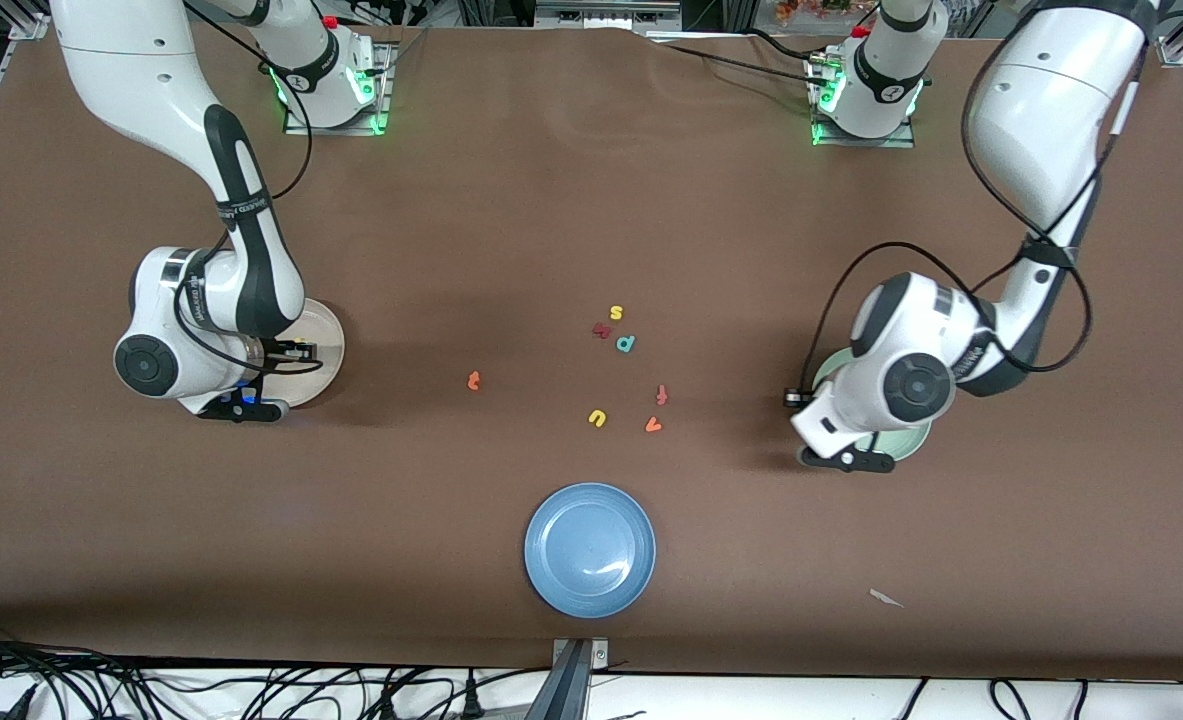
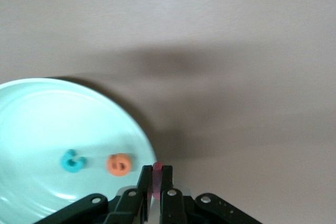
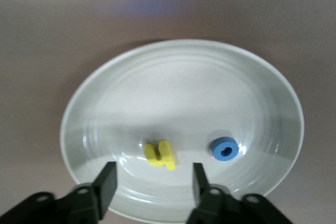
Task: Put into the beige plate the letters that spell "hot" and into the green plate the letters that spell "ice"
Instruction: 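Drop the pink stick on green while the right gripper drops 4 on white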
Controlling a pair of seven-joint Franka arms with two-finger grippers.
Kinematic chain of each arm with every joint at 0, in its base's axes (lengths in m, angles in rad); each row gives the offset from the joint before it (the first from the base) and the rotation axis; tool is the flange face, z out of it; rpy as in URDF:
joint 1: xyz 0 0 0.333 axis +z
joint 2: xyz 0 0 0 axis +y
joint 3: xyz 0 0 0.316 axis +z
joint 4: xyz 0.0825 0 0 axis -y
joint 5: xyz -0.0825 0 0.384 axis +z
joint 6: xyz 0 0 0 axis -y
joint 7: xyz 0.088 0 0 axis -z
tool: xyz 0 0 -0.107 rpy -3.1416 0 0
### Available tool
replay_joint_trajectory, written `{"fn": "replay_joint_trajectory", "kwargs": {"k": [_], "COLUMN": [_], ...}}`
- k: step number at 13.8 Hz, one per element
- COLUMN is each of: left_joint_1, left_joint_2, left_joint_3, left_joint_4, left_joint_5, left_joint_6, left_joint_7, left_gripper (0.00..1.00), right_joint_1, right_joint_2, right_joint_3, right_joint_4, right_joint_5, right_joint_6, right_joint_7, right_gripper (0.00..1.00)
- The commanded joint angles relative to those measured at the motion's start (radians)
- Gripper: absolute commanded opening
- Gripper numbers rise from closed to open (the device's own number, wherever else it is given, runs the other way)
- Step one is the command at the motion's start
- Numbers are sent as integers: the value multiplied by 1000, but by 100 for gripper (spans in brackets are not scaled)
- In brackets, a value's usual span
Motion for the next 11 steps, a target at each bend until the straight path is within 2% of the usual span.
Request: {"fn": "replay_joint_trajectory", "kwargs": {"k": [1,5,8,11], "left_joint_1": [48,84,87,94], "left_joint_2": [-19,-18,-12,-12], "left_joint_3": [-5,-5,-4,-4], "left_joint_4": [-25,-53,-70,-85], "left_joint_5": [42,43,46,48], "left_joint_6": [-23,-29,-24,-17], "left_joint_7": [108,170,171,171], "left_gripper": [0,0,0,0], "right_joint_1": [15,14,27,85], "right_joint_2": [-49,-40,-14,24], "right_joint_3": [23,157,245,251], "right_joint_4": [47,158,166,163], "right_joint_5": [17,19,32,40], "right_joint_6": [-59,-46,57,134], "right_joint_7": [97,306,363,438], "right_gripper": [100,99,99,99]}}
